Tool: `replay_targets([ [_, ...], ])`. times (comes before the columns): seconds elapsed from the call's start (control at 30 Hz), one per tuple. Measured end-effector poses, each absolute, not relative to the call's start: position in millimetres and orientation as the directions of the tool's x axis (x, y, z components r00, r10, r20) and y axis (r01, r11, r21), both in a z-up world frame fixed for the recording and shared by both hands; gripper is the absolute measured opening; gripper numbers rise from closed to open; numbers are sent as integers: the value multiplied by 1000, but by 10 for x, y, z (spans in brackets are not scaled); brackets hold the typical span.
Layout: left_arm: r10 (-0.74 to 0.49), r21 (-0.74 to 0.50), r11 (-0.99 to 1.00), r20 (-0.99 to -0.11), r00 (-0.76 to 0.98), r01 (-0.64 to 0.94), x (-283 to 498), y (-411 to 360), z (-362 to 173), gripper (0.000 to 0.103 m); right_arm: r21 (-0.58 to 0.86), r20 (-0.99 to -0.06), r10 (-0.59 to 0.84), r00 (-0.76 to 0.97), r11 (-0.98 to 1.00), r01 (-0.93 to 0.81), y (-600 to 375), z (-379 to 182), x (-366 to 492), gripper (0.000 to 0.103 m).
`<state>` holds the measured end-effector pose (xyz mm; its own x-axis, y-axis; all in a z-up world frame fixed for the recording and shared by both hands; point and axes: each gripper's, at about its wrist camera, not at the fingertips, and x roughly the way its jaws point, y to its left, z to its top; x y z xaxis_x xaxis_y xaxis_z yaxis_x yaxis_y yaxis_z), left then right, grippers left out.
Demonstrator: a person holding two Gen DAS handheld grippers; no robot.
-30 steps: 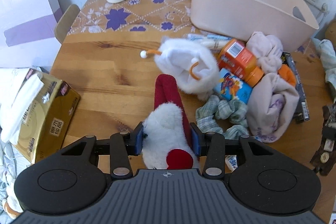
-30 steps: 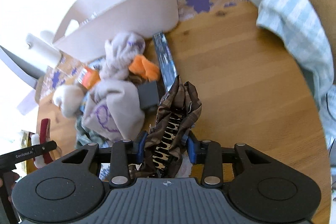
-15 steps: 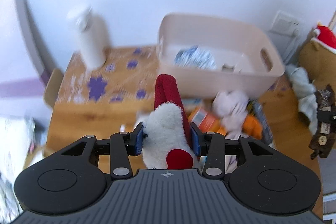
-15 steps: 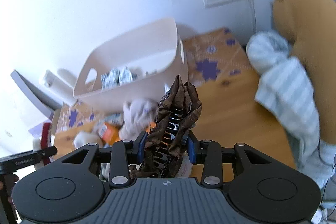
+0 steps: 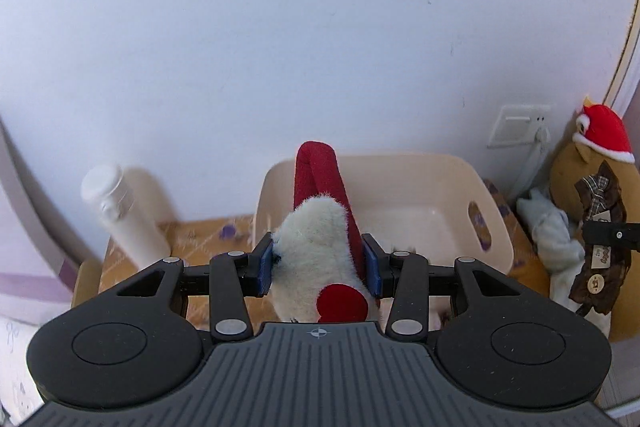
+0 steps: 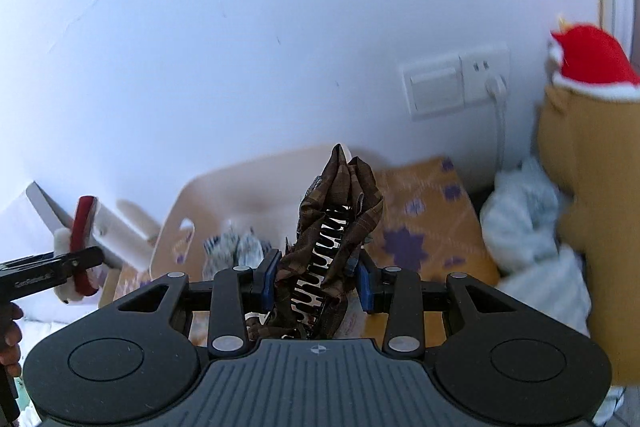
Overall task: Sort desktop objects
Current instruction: 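Lift both items into the beige basket and release them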
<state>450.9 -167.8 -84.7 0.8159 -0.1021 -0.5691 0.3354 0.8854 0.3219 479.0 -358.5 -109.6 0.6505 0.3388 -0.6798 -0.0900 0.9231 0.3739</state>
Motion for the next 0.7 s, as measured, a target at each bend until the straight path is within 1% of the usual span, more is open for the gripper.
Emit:
replay_targets([
  [0.13, -113, 317, 883, -573, 812, 347, 4749, -1881, -952, 44, 344, -664, 337, 668, 930, -127, -3457, -1035, 5025, 36],
  [0.27, -97, 324, 879, -598, 796, 350, 5023, -2065, -1203, 44, 304, -666, 332, 668, 939, -164, -3255, -1099, 5290, 36],
  [0.5, -49, 346, 874, -637, 769, 342, 5359, -2190, -1695, 44, 271, -703, 326, 633, 944, -185, -2900, -1428, 5653, 36],
  [0.63, -8, 395, 856, -634, 774, 333, 5442, -2228, -1917, 44, 266, -728, 312, 610, 949, -167, -2747, -1629, 5790, 36],
  [0.7, 3, 410, 845, -645, 764, 343, 5484, -2247, -2020, 44, 274, -733, 315, 603, 948, -162, -2698, -1728, 5835, 36],
])
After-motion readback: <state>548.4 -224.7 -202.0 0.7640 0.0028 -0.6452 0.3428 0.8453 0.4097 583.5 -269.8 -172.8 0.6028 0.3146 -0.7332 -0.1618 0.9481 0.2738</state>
